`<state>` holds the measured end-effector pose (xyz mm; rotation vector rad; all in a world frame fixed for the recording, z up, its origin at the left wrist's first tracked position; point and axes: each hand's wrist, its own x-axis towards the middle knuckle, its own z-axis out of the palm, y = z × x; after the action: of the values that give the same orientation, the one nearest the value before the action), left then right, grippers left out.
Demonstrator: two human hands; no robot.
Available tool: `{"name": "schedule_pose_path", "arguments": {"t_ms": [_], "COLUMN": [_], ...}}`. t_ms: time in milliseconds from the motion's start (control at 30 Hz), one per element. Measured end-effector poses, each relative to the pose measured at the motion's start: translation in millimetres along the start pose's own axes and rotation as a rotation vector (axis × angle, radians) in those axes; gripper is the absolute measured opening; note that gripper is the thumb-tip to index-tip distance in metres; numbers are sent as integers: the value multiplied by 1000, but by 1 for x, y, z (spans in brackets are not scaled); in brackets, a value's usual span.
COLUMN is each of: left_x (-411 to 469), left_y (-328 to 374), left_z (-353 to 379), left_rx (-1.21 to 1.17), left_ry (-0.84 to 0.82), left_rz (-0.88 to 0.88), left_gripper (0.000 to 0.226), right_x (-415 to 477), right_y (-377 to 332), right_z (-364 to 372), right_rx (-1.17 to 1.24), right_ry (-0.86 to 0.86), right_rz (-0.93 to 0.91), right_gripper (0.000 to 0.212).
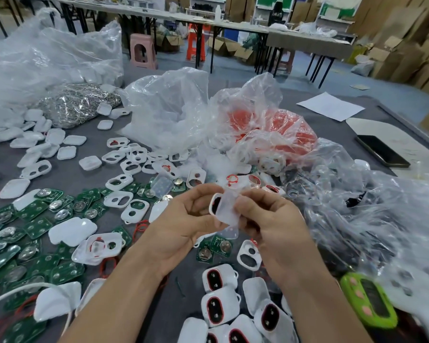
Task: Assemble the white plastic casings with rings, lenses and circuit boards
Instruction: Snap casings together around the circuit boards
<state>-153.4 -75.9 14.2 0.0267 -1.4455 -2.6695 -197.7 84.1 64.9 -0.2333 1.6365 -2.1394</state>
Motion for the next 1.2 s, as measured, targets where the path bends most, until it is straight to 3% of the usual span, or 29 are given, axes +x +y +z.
{"name": "schedule_pose_path", "arguments": {"t_ms": [133,267,400,700,933,1033,1200], "left_x": [-2,-2,0,3,4,3,3], "left_y": [4,5,6,5,6,8,7], "left_z": [0,-3,-2,-1,0,0,-1], "left_rx": [-8,57,106,73,5,-29,-45], "left_ry": [-71,-106,-147,-166,-129,-124,-159], "left_rz": [-52,-125,-158,-177,-155,-146,-135], "left_gripper": [50,41,45,54,41,40,62], "right_x": [2,6,8,6,6,6,9], "right_y": [-4,-6,1,18,20,19,26], "right_z": [-6,-13,-14,-7,-13,-15,-11], "right_rx": [-224,-385,-539,-503,-512,-508,-427], "right_ry": [23,-24,43,203,284,216,129], "right_rz": [-119,-180,-257,-365,-420,-342,-137], "right_gripper": [21,21,19,16,15,10,14]}}
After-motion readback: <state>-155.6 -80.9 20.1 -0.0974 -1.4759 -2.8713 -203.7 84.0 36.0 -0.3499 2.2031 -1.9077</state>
